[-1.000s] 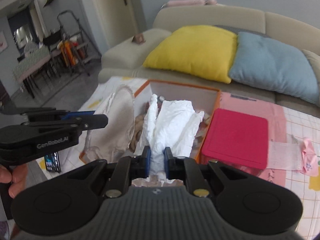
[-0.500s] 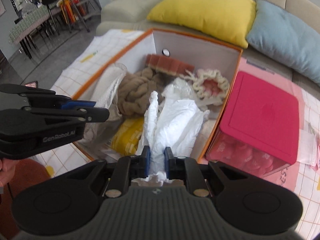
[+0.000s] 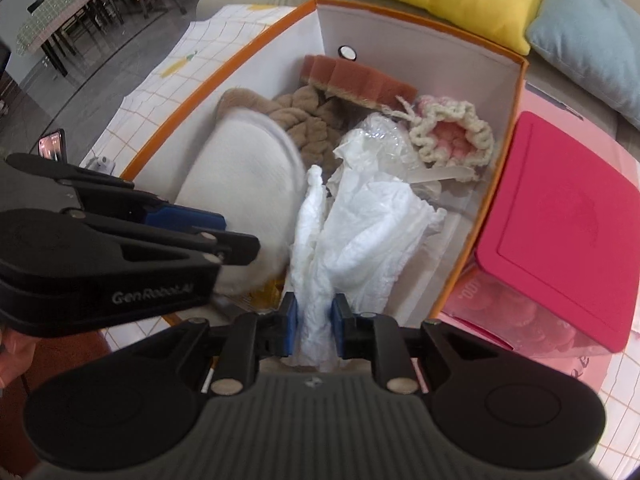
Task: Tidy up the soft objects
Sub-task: 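Carry the pad and tissue into the orange box and open both tools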
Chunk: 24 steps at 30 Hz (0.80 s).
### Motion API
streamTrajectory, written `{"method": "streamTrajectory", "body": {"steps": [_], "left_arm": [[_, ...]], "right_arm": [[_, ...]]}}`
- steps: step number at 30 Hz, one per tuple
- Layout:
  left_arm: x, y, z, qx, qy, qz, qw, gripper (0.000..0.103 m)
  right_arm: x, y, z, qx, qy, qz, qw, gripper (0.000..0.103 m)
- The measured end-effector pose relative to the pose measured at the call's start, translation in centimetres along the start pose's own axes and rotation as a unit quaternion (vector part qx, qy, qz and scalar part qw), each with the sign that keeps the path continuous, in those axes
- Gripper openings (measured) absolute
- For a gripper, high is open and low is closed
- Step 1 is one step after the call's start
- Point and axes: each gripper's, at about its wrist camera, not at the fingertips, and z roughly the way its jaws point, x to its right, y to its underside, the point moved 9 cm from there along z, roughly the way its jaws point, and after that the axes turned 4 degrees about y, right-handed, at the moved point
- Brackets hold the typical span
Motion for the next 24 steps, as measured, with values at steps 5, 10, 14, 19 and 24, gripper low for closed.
{"method": "streamTrajectory", "body": {"steps": [5, 10, 14, 19, 24], "left_arm": [[-0.4, 0.2, -0.4, 0.003, 0.008, -0.008, 0.9999, 0.059], [-0.6, -0.1, -2.1, 0.027, 0.025, -0.018, 0.9991, 0.060], [-0.1, -0.9, -3.9, 0.060, 0.034, -0.011, 0.9976, 0.060], [0.2, -2.9, -3.5, 0.085, 0.020, 0.000, 0.9962, 0.052], [-0.2, -3.4, -1.0, 0.073, -0.017, 0.021, 0.9970, 0.039]], "right_arm": [[-0.3, 0.2, 0.0, 0.007, 0.007, -0.014, 1.000, 0.018], [0.2, 0.5, -1.6, 0.023, 0.002, -0.009, 1.000, 0.034], [1.1, 0.5, -3.6, 0.048, 0.002, 0.007, 0.999, 0.035], [1.4, -0.3, -5.2, 0.092, -0.001, 0.020, 0.996, 0.023], [0.2, -1.6, -4.0, 0.093, -0.004, -0.006, 0.996, 0.010]]}}
